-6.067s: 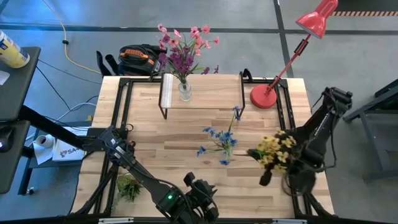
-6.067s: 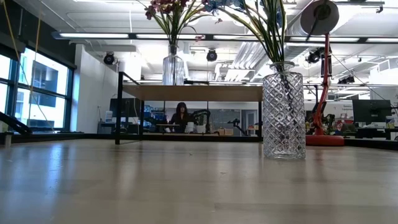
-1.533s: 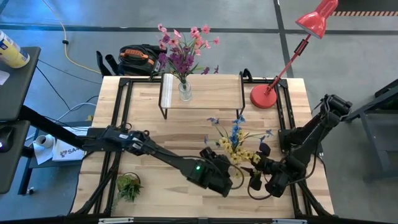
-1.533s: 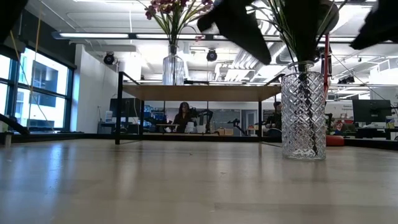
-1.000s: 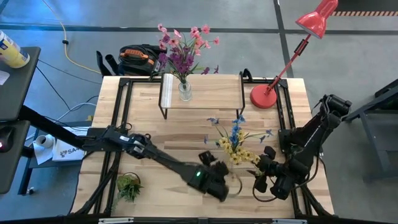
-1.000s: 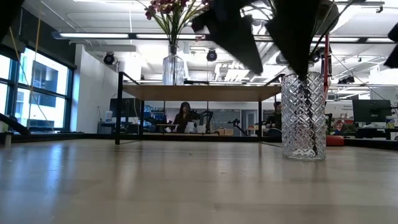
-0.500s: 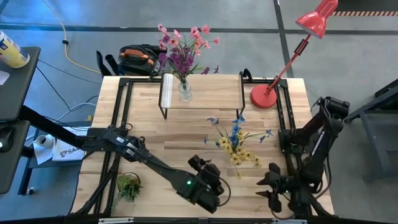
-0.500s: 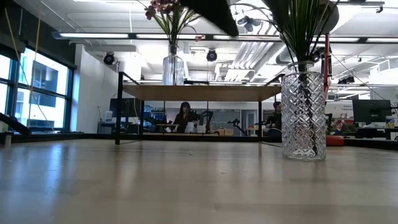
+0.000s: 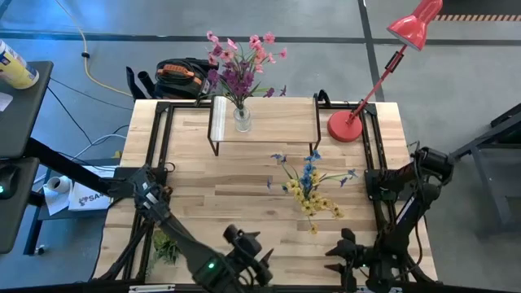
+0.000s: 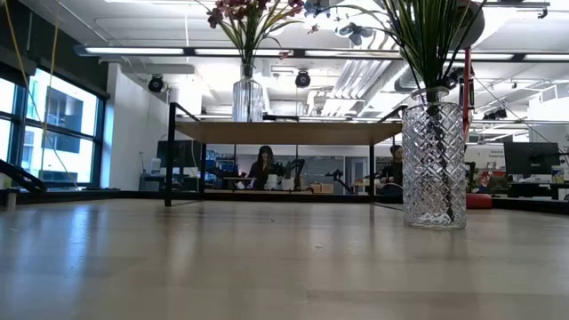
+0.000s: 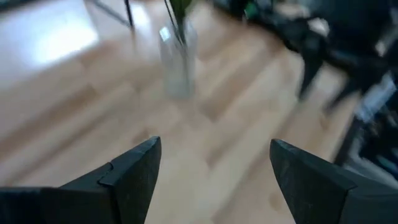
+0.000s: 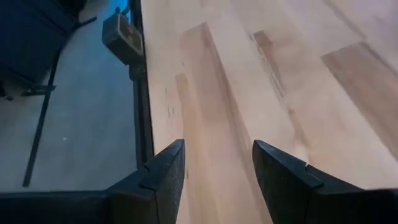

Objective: Pick and place flowers into a vace then onto a shelf
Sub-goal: Put the transparent vase on the shelf

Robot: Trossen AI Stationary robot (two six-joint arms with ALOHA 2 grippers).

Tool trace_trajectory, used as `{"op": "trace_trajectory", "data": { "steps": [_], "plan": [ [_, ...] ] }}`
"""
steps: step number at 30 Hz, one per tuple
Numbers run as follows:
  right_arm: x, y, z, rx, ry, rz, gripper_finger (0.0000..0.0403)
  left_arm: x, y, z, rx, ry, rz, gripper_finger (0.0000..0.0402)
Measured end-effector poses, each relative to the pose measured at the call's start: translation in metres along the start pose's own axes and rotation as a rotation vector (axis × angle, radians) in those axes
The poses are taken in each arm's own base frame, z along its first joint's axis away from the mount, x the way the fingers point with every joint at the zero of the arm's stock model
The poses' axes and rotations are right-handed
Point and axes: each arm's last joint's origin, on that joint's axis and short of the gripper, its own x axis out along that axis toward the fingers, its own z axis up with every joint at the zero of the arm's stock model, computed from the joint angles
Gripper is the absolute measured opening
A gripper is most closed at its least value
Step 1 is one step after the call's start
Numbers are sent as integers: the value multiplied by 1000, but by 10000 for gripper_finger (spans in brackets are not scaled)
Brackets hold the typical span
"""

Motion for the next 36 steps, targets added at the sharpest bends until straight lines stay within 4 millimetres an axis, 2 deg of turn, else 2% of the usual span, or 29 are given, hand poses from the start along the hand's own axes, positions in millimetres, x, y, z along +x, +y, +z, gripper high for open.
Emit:
{"op": "trace_trajectory", "data": {
  "steps": [5,9,13,17,21,25,31,36],
  "plan": [
    [5,-2,9,-29,-87,-36,160,-12,-3,-11,-130,86,-35,335],
    [13,-8,18,-36,-103,-88,136,-18,0,-12,-185,-34,-13,335],
    [20,-12,27,-23,-115,-117,123,-26,9,-14,-123,-182,26,335],
    [27,-16,35,-20,-121,-144,122,-35,21,-17,-17,-251,73,335],
    [33,-17,42,23,-84,-127,122,-28,23,-19,98,-287,101,335],
    [36,-16,50,95,-64,-91,122,-13,29,-8,164,-304,156,335],
    [38,-11,53,141,-33,-23,122,24,35,11,224,-140,251,332],
    [37,-10,48,133,93,11,122,25,23,13,241,-152,180,294]
  ]
}}
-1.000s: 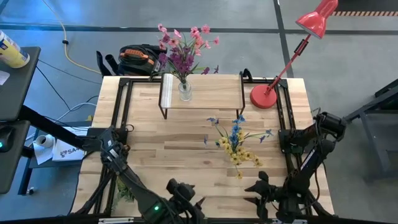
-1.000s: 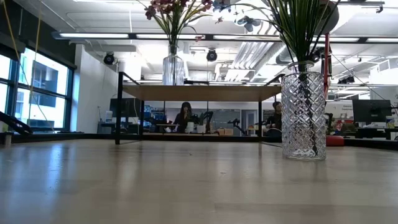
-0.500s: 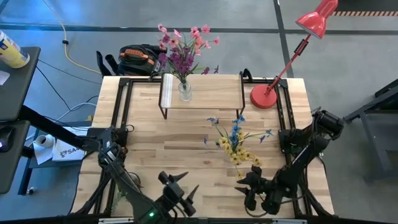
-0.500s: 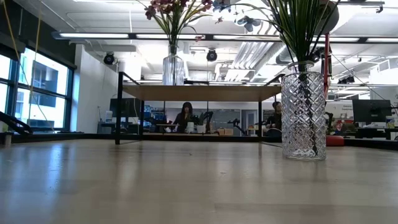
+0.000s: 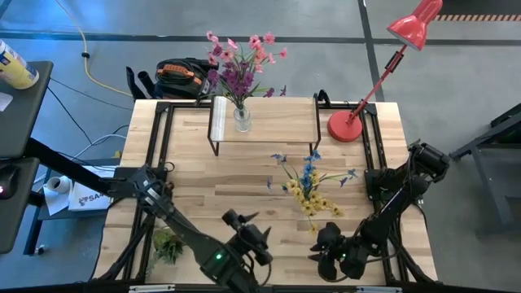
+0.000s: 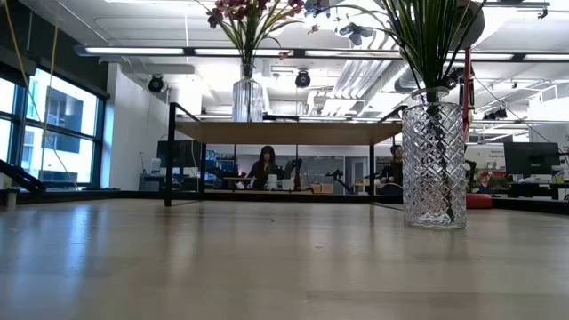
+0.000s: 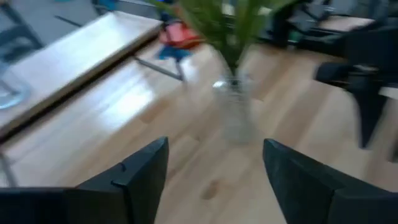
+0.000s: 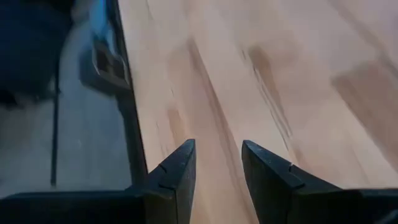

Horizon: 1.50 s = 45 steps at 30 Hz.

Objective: Pick and place flowers into a vace then onto a shelf
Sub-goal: Put the transparent vase on the shelf

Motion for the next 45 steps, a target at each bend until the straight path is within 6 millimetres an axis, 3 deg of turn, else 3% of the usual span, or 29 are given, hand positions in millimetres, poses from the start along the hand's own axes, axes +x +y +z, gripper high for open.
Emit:
{"op": "trace_trajectory", "data": {
  "steps": [4,9,13,17,29,34,37,45],
  "plan": [
    [-2,-1,-5,-11,57,0,122,5,-17,9,27,54,-136,247],
    [-10,3,-18,-36,38,12,122,13,-47,33,19,38,-464,186],
    [-20,6,-32,-54,0,20,122,35,-51,46,39,57,-634,143],
    [-30,9,-46,-52,-25,42,122,57,-54,45,106,66,-732,109],
    [-37,6,-59,-28,75,30,122,50,-29,58,236,145,-767,104],
    [-26,2,-43,12,48,-14,122,72,-29,30,272,189,-795,99],
    [-20,0,-34,41,34,-30,122,75,-11,28,217,130,-810,96],
    [-5,-2,-9,136,-15,-33,122,59,92,-7,-50,-14,-787,95]
  ]
}}
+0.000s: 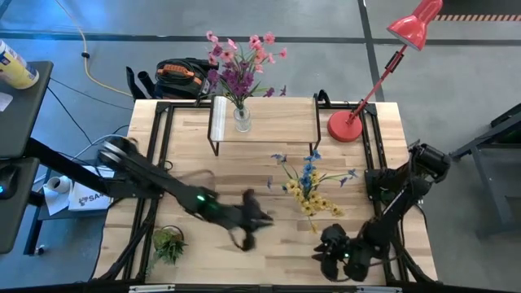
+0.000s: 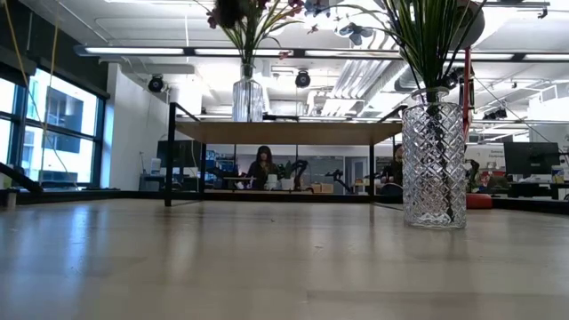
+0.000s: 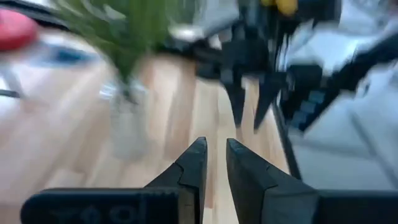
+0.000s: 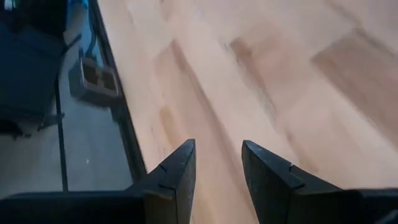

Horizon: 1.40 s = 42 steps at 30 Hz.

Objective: Pick and place flowers into a vace then onto a shelf
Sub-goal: Put the transparent vase on the shelf

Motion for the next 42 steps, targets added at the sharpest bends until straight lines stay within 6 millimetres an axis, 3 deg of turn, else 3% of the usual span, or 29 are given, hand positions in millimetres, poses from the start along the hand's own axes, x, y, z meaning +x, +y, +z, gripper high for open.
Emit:
{"op": "trace_trajectory", "data": {
  "steps": [4,9,13,18,25,30,38,42],
  "plan": [
    [6,-2,11,7,-64,-23,122,-39,23,-19,-50,-100,-53,95],
    [14,-10,27,34,-88,-96,122,-62,43,-48,-21,-23,-134,95],
    [18,-18,41,100,-55,-148,122,-67,51,-70,-17,86,-221,95],
    [4,-15,47,146,-8,-127,122,-68,54,-78,39,113,-243,95],
    [-30,-17,32,148,163,-163,122,-67,54,-75,125,66,-222,95],
    [-46,-31,31,89,193,-291,122,-68,51,-61,52,-90,-201,95],
    [-42,-59,40,-79,173,-482,124,-68,52,-52,-61,-174,-162,95],
    [-36,-73,43,-107,152,-532,150,-65,61,-48,-112,-198,-112,95]
  ]
}}
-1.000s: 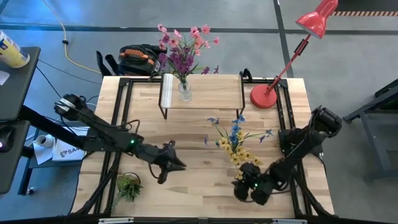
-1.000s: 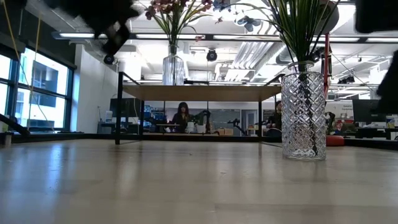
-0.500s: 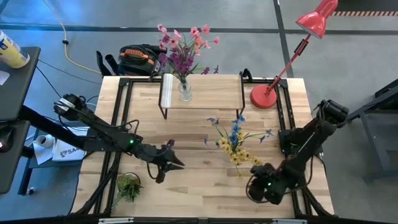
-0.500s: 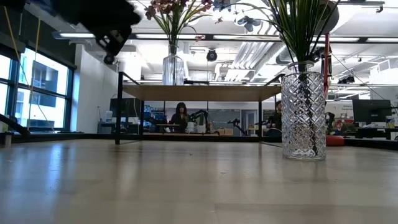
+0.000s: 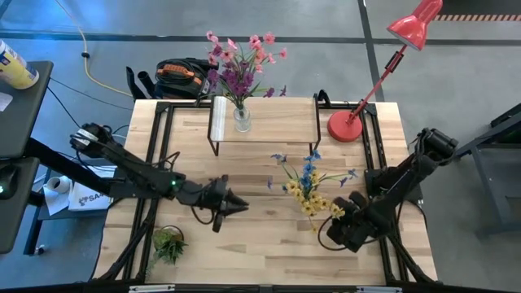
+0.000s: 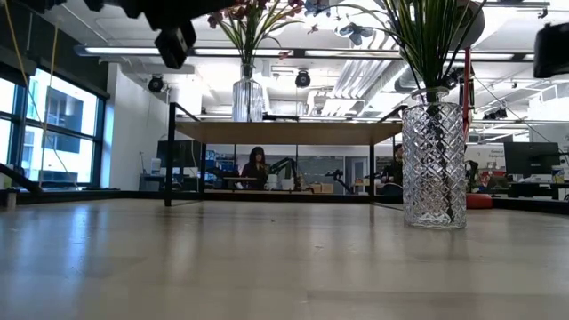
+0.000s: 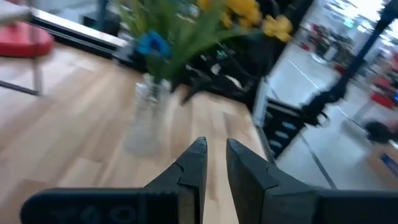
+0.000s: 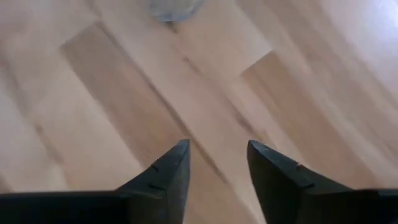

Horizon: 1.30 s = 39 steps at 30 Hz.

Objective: Pick and place flowers into a vace then onto a shelf
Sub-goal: Put the transparent vase on the shelf

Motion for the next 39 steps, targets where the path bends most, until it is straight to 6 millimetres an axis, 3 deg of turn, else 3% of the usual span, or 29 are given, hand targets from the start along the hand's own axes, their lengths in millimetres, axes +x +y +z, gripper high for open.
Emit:
{"op": "trace_trajectory", "data": {
  "steps": [7,12,18,24,30,39],
  "plan": [
    [-2,5,13,-80,-74,10,250,5,21,10,-49,-59,128,95],
    [-6,10,17,-186,-203,4,291,9,36,15,-108,-60,149,95],
    [-6,12,22,-259,-322,-16,300,10,42,18,-100,-39,111,95],
    [1,16,38,-185,-278,30,300,11,41,14,-97,23,52,95],
    [9,24,53,-232,-398,19,300,10,41,13,-118,34,55,95],
    [32,37,53,-231,-396,28,301,10,42,7,-136,113,35,95]
  ]
}}
